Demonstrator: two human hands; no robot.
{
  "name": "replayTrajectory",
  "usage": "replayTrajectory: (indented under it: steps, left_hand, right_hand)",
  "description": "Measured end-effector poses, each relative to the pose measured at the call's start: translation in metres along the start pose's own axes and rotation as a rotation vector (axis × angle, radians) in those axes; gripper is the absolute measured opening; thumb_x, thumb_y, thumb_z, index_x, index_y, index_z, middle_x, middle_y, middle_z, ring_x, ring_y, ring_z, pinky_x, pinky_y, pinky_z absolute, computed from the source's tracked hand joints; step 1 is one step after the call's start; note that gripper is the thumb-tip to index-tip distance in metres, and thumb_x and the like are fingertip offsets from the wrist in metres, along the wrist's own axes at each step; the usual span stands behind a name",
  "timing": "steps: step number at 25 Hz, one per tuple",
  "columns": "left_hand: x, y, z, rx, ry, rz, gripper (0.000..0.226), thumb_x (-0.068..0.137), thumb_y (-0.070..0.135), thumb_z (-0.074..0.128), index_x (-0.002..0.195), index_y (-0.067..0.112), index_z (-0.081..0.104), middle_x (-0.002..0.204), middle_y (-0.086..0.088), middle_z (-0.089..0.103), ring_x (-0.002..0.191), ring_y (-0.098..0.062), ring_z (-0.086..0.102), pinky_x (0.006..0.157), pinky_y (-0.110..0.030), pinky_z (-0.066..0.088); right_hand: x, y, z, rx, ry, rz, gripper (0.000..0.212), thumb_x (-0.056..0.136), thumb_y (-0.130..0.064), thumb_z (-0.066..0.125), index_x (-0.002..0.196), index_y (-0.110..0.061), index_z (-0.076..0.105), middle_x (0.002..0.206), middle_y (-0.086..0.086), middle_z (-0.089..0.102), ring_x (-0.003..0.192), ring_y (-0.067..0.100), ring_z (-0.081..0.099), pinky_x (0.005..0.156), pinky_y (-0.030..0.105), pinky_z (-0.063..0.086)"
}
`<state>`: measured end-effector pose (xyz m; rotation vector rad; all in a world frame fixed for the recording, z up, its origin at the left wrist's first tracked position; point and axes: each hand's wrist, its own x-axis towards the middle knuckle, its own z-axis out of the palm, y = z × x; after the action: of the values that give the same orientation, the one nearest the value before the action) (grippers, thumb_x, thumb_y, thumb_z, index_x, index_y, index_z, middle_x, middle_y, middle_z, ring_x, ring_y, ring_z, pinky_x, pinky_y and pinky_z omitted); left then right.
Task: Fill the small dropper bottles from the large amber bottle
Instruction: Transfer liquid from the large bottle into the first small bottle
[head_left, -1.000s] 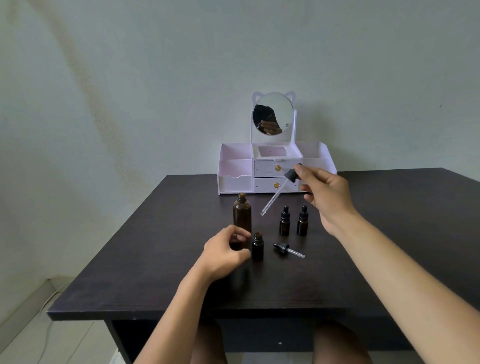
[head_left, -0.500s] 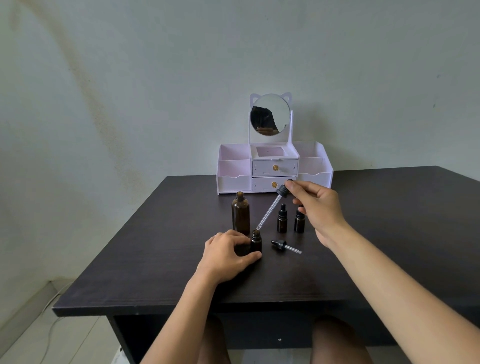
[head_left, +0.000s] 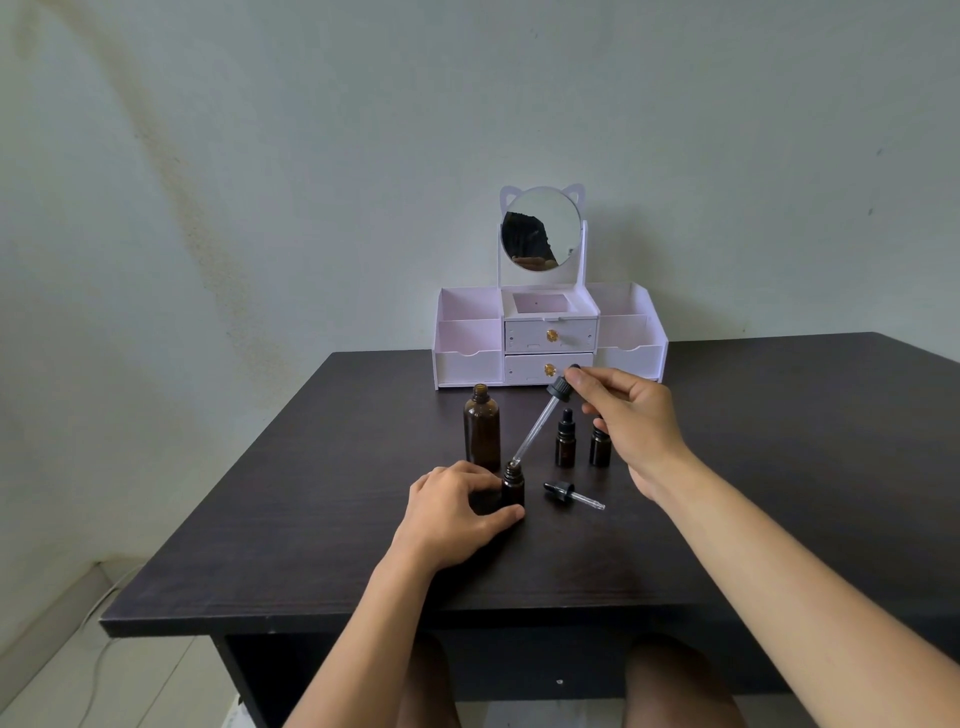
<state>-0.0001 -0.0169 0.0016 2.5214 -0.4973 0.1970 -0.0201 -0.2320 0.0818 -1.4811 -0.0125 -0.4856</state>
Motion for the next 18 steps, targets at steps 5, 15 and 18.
replayTrajectory:
  steps: [5,15,18]
  left_hand:
    - [-0.0003,-0.0001,-0.0002,0.004,-0.017,-0.006,0.055,0.080,0.067,0.064,0.125,0.036,0.066,0.132,0.018,0.057,0.123,-0.011,0.048,0.111,-0.043,0.034]
    - [-0.0016,0.0036,-0.0023,0.004,-0.030,-0.021,0.055,0.079,0.067,0.065,0.124,0.036,0.066,0.131,0.018,0.057,0.123,-0.011,0.048,0.111,-0.042,0.034]
    - [-0.0016,0.0042,-0.0035,0.003,-0.032,-0.021,0.055,0.079,0.068,0.065,0.124,0.036,0.067,0.131,0.018,0.057,0.123,-0.011,0.049,0.111,-0.042,0.035]
  right_hand:
    - [-0.0005,-0.0022,0.0026,-0.023,-0.038,-0.054,0.011,0.088,-0.020,0.075,0.098,-0.017,0.077,0.080,-0.014,0.075,0.065,-0.009,0.064,0.059,0.005,0.046]
    - [0.0025,-0.0054,0.0057,-0.168,-0.111,-0.154,0.007,0.086,-0.024,0.077,0.093,-0.023,0.079,0.092,-0.008,0.079,0.090,0.006,0.072,0.084,0.016,0.054]
    - [0.0013,-0.0089,0.0086,-0.170,-0.115,-0.168,0.004,0.086,-0.025,0.078,0.090,-0.026,0.079,0.089,-0.009,0.078,0.086,0.004,0.071,0.082,0.016,0.054]
